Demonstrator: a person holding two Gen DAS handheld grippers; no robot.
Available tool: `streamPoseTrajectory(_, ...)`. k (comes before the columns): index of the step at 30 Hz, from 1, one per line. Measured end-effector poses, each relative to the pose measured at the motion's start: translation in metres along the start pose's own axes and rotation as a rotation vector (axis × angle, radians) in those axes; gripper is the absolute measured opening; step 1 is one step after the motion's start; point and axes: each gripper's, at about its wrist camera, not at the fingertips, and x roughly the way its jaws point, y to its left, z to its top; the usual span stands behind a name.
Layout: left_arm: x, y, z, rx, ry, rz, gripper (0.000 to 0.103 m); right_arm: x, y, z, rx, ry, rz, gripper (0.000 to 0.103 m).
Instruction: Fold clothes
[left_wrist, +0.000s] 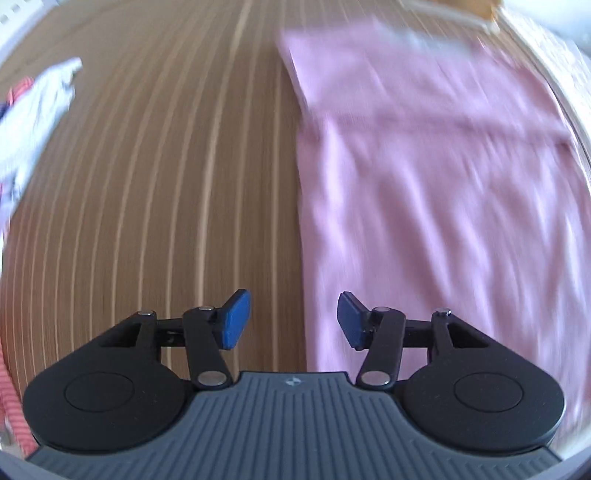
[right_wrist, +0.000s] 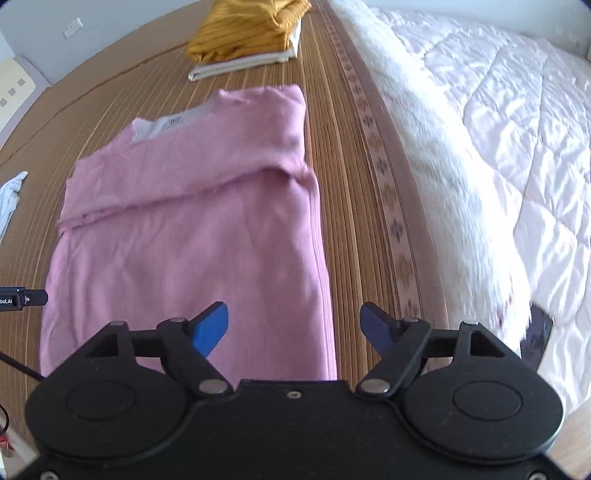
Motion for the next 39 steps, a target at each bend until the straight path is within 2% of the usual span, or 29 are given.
streamPoseTrajectory(4, -0.003, -0.010, -0.038, -0.015, 0.058, -0.072, 0.061, -0.012, -0.006, -0.043, 0.049, 0.075, -0.014, 0.079)
streamPoseTrajectory(8, 0.001, -0.019, -0.066, -0.027, 0.100, -0.078, 0.064, -0.021, -0.002, -0.071, 0.083, 0.119, -0.038, 0.080)
streamPoseTrajectory(11, -0.004, -0.022, -0.083, -0.009, 0.077, -0.074, 0.067, -0.022, -0.002, -0.084, 0.124, 0.146, -0.076, 0.080)
streamPoseTrajectory(13, -0.007, -0.022, -0.092, 0.015, 0.073, -0.076, 0.072, -0.026, -0.003, -0.094, 0.155, 0.128, -0.049, 0.080)
streamPoseTrajectory(15, -0.010, -0.019, -0.099, 0.017, 0.064, -0.083, 0.074, -0.027, 0.003, -0.100, 0.128, 0.125, -0.040, 0.076)
streamPoseTrajectory(17, -0.012, -0.016, -0.103, 0.018, 0.054, -0.092, 0.075, -0.025, 0.011, -0.101, 0.069, 0.119, -0.071, 0.059)
streamPoseTrajectory(18, -0.014, -0.016, -0.105, 0.024, 0.050, -0.091, 0.075, -0.025, 0.016, -0.102, 0.037, 0.118, -0.102, 0.055)
streamPoseTrajectory(21, -0.018, -0.020, -0.108, 0.050, 0.040, -0.091, 0.074, -0.025, 0.021, -0.104, -0.019, 0.109, -0.138, 0.054)
streamPoseTrajectory(23, -0.022, -0.023, -0.112, 0.066, 0.026, -0.082, 0.074, -0.025, 0.019, -0.105, -0.014, 0.110, -0.138, 0.062)
streamPoseTrajectory(25, -0.025, -0.023, -0.116, 0.067, 0.011, -0.074, 0.072, -0.024, 0.018, -0.107, -0.010, 0.114, -0.139, 0.061)
streamPoseTrajectory(26, -0.027, -0.024, -0.117, 0.071, 0.005, -0.068, 0.072, -0.024, 0.018, -0.107, -0.017, 0.110, -0.143, 0.058)
streamPoseTrajectory(27, -0.030, -0.025, -0.119, 0.079, -0.001, -0.064, 0.066, -0.024, 0.018, -0.108, -0.024, 0.107, -0.146, 0.054)
streamPoseTrajectory(29, -0.037, -0.031, -0.120, 0.097, -0.007, -0.056, 0.043, -0.026, 0.018, -0.108, -0.048, 0.106, -0.137, 0.036)
streamPoseTrajectory(30, -0.040, -0.034, -0.119, 0.101, 0.000, -0.057, 0.022, -0.027, 0.017, -0.107, -0.060, 0.110, -0.127, 0.031)
streamPoseTrajectory(31, -0.042, -0.036, -0.118, 0.104, 0.011, -0.061, 0.014, -0.028, 0.016, -0.105, -0.069, 0.117, -0.113, 0.023)
streamPoseTrajectory(32, -0.044, -0.037, -0.116, 0.091, 0.023, -0.059, 0.014, -0.028, 0.014, -0.103, -0.070, 0.125, -0.091, 0.015)
streamPoseTrajectory(34, -0.048, -0.033, -0.113, 0.044, 0.039, -0.049, 0.010, -0.028, 0.009, -0.098, -0.068, 0.143, -0.044, 0.010)
streamPoseTrajectory(37, -0.063, -0.025, -0.119, 0.013, 0.054, -0.023, 0.009, -0.034, 0.002, -0.092, -0.080, 0.165, 0.016, 0.008)
streamPoseTrajectory(39, -0.074, -0.018, -0.131, -0.037, 0.103, -0.036, 0.009, -0.045, -0.004, -0.091, -0.090, 0.174, 0.066, 0.008)
